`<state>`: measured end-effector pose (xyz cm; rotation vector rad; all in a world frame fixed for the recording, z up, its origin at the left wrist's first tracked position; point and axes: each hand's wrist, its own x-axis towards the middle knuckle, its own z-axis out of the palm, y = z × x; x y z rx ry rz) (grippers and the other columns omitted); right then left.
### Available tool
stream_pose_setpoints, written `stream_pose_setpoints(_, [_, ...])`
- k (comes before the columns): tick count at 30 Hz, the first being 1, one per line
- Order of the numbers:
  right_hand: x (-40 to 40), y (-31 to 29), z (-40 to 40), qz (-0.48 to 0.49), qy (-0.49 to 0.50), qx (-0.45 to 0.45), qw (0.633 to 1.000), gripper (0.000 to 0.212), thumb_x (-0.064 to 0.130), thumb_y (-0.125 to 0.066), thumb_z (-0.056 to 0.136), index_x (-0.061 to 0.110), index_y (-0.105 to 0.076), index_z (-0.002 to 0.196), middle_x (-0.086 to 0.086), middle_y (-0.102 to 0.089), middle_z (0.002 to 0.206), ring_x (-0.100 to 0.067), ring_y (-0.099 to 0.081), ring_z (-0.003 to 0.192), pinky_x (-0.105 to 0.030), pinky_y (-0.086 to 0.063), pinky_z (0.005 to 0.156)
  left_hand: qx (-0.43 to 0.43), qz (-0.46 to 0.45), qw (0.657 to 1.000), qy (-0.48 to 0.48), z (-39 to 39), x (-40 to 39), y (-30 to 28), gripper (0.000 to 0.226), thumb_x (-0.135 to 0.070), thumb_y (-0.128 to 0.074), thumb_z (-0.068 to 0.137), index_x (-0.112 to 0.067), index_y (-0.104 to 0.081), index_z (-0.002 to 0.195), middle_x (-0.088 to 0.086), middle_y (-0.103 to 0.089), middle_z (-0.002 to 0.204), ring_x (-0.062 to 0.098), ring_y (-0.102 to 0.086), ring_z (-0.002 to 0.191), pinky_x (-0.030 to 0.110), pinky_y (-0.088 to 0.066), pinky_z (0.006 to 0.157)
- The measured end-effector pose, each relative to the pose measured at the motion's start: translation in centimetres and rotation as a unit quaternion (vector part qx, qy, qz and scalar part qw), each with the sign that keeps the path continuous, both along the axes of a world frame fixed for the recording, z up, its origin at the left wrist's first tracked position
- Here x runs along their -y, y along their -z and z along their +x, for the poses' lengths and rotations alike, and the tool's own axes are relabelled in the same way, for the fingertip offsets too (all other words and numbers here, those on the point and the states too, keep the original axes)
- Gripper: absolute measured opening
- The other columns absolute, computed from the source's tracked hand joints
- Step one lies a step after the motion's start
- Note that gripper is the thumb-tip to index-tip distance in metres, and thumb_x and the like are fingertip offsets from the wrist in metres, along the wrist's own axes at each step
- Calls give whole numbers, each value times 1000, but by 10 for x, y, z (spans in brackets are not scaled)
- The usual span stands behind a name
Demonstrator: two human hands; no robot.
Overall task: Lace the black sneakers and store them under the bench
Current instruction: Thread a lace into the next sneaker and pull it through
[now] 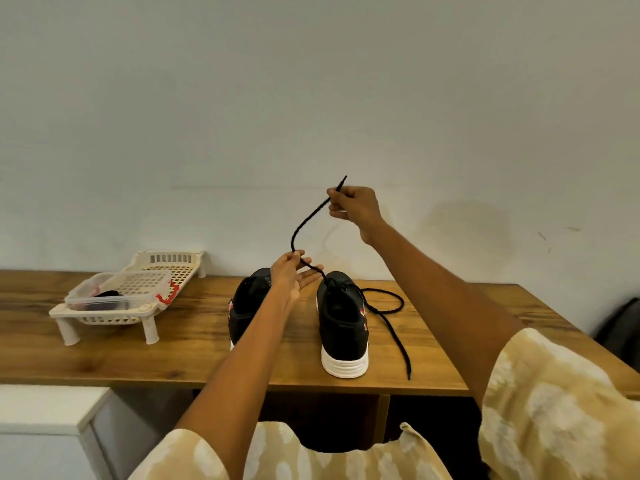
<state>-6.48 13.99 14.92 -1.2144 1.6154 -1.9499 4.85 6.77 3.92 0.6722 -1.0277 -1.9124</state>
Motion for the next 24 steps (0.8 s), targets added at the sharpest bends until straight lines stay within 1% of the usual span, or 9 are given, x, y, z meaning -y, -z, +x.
stream_pose_setpoints(5, [-11, 49, -22, 234, -12, -63, 970, 15, -7, -54, 88, 3, -56, 100, -12, -54, 77, -19, -54, 61, -27, -51, 56, -31, 80, 996, -6, -1, 2, 18, 21, -13, -38, 102, -6, -50, 86, 6, -49, 67, 26, -64, 62, 41, -54, 66])
stream_pose_setpoints(9, [-24, 93, -37, 448, 36, -241, 860, 32, -3, -46, 92, -11, -52, 122, -27, -60, 114, -38, -61, 102, -42, -52, 89, -12, 75, 994, -77, -5, 2, 12, 30, -11, -40, 100, -11, -41, 70, 3, -39, 54, 18, -44, 41, 34, -47, 50])
stream_pose_setpoints(11, [-41, 107, -36, 516, 21, -290, 806, 25, 5, -44, 96, -3, -56, 116, -18, -60, 106, -35, -57, 102, -39, -49, 93, 1, 34, 990, -137, -7, 11, 7, 27, -3, -41, 97, -12, -37, 72, 3, -35, 58, 16, -33, 42, 29, -37, 45])
stream_pose_setpoints(14, [-62, 125, -44, 580, 65, -326, 744, 21, 21, -50, 96, 6, -57, 110, -15, -60, 105, -29, -58, 100, -34, -48, 85, 110, -63, 969, -212, -2, 19, -2, 14, 2, -36, 91, -10, -40, 98, 10, -46, 83, 20, -39, 55, 34, -39, 54])
stream_pose_setpoints(16, [-72, 135, -52, 616, 84, -308, 720, 32, 33, -58, 92, 8, -57, 111, -9, -64, 101, -24, -63, 96, -32, -50, 83, 213, -89, 954, -194, 2, 18, -7, 39, 1, -34, 92, -6, -29, 131, 18, -52, 118, 28, -54, 72, 39, -46, 62])
stream_pose_setpoints(17, [-75, 140, -54, 632, 80, -284, 716, 31, 35, -61, 90, 9, -57, 107, -6, -63, 90, -20, -63, 86, -30, -51, 81, 259, -96, 948, -160, 4, 14, -9, 49, 0, -33, 93, -3, -18, 140, 20, -51, 126, 30, -56, 76, 38, -45, 59])
stream_pose_setpoints(19, [-77, 149, -57, 633, 74, -222, 738, 23, 29, -64, 89, 10, -55, 99, -5, -60, 81, -16, -59, 72, -27, -54, 73, 337, -110, 932, -71, 5, 4, -11, 51, 0, -30, 95, 3, -13, 142, 26, -58, 101, 30, -55, 68, 31, -35, 48])
stream_pose_setpoints(21, [-75, 150, -58, 591, 86, -168, 784, 18, 23, -62, 91, 8, -54, 86, -6, -60, 79, -14, -57, 63, -24, -51, 57, 394, -135, 909, 14, 2, -4, -9, 22, 5, -28, 93, 4, -40, 112, 12, -39, 64, 22, -33, 48, 29, -24, 46])
stream_pose_setpoints(24, [-71, 139, -68, 490, 107, -119, 857, 21, 20, -60, 91, 5, -57, 77, -8, -60, 71, -15, -57, 57, -24, -49, 54, 455, -176, 865, 114, -1, -16, -9, 30, 5, -30, 93, -11, -34, 68, 3, -27, 55, 15, -20, 49, 29, -20, 50])
